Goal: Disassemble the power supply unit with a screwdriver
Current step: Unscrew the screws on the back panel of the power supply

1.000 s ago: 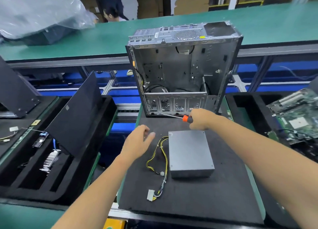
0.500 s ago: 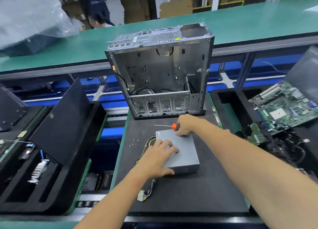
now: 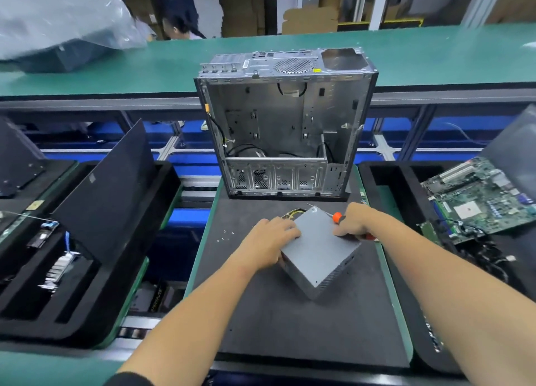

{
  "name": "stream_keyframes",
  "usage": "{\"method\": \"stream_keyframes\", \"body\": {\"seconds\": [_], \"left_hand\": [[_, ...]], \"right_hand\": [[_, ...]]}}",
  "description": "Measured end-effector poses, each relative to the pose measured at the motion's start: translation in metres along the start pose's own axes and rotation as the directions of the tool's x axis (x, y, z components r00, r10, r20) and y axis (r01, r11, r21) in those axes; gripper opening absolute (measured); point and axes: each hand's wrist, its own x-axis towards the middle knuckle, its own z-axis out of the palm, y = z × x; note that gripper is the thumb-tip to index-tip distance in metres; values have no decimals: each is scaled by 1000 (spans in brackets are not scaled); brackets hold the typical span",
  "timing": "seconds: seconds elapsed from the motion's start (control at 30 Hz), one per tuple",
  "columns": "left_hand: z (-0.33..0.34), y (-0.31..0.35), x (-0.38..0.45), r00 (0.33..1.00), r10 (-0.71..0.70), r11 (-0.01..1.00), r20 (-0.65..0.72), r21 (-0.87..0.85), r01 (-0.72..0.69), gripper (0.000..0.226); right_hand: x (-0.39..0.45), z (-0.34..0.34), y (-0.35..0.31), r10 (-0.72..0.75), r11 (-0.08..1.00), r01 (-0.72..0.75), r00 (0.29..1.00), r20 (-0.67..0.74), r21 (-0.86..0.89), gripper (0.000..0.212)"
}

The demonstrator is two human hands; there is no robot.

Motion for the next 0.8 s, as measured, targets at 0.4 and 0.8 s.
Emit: {"method": "stream_keyframes", "body": {"seconds": [0.4, 0.8], "left_hand": [[3, -55, 9, 997, 44, 977, -57, 211, -31, 50], [47, -38, -43, 895, -300, 468, 330, -767, 440, 94]], "right_hand": [[-6, 36, -22, 78, 883, -198, 956, 283, 425, 21], [-9, 40, 0, -55, 817, -41, 988, 147, 576, 26]]}}
